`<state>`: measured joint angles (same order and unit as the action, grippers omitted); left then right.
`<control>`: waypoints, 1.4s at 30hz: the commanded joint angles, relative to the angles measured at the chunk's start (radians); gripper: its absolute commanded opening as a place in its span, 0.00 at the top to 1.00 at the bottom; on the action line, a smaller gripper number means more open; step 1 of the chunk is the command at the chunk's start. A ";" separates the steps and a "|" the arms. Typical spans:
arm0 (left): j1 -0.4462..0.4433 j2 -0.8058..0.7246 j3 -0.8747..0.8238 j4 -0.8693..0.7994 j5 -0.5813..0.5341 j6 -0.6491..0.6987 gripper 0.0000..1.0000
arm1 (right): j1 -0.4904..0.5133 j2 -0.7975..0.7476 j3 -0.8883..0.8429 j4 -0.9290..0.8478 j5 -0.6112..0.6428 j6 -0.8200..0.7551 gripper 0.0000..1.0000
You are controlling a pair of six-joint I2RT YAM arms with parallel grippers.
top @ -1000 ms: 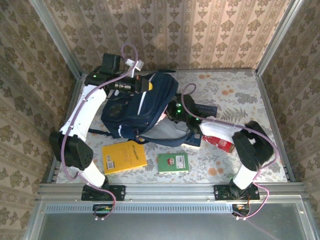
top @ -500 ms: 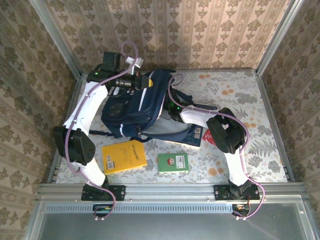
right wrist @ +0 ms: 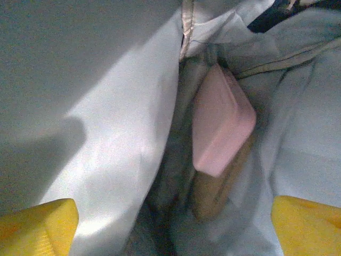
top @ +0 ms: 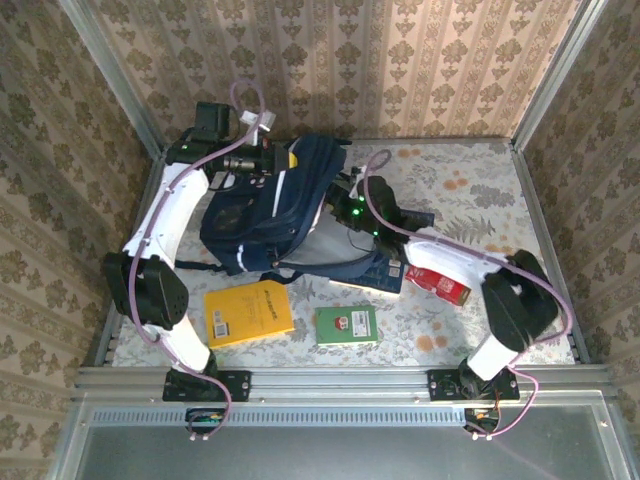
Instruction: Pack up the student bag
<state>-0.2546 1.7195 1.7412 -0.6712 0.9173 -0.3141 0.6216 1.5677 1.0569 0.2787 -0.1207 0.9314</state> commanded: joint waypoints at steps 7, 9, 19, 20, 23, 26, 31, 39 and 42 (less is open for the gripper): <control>0.009 -0.018 -0.004 -0.024 -0.347 0.094 1.00 | -0.011 -0.471 -0.195 -0.500 0.169 -0.377 0.10; -0.010 0.034 0.043 -0.063 -0.395 0.117 1.00 | -0.024 -0.534 -0.231 -0.575 0.169 -0.388 0.11; -0.059 0.160 0.009 -0.043 -0.393 0.104 0.88 | -0.066 -0.600 -0.335 -0.806 0.002 -0.390 0.21; -0.058 0.149 -0.013 -0.021 -0.376 0.085 0.83 | -0.070 -0.600 -0.334 -0.811 -0.007 -0.389 0.23; -0.055 0.086 -0.073 0.023 -0.340 0.045 0.64 | -0.088 -0.598 -0.326 -0.885 -0.036 -0.390 0.25; -0.044 -0.034 -0.174 0.061 -0.320 0.004 0.55 | -0.109 -0.583 -0.336 -0.910 -0.103 -0.375 0.32; -0.118 -0.254 -0.465 0.149 -0.299 -0.119 0.49 | -0.112 -0.515 -0.390 -0.874 -0.283 -0.333 0.36; -0.372 -0.483 -0.992 0.275 -0.296 -0.247 0.47 | -0.106 -0.415 -0.497 -0.721 -0.381 -0.232 0.38; -0.413 -0.491 -1.124 0.386 -0.228 -0.281 0.44 | -0.106 -0.375 -0.535 -0.629 -0.412 -0.177 0.38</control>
<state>-0.6487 1.2507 0.6815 -0.4057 0.6323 -0.5243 0.5129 1.1633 0.5510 -0.4500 -0.4728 0.6853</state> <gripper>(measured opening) 0.555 0.619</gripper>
